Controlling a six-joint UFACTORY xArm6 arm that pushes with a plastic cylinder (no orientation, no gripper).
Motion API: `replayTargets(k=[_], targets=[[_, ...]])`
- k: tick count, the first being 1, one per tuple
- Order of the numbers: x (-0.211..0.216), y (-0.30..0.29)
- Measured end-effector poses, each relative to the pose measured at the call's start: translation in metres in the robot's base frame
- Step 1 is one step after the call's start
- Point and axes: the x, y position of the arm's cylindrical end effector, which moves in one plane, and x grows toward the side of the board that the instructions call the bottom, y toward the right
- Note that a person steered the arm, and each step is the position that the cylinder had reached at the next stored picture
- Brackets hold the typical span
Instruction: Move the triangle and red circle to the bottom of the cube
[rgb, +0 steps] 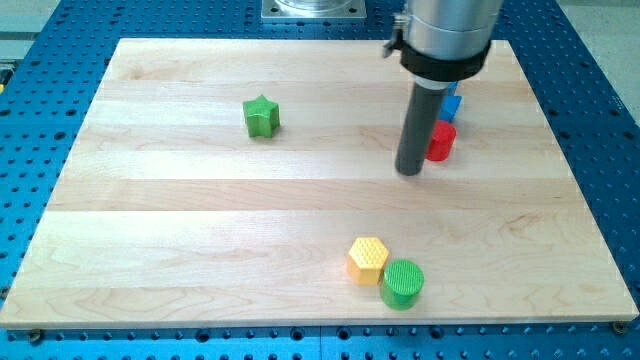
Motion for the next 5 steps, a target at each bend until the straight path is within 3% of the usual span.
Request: replayTargets(k=[2, 3, 4, 5], targets=[[-0.001, 0.043], [-0.001, 0.043], [-0.001, 0.003], [0.055, 0.027]])
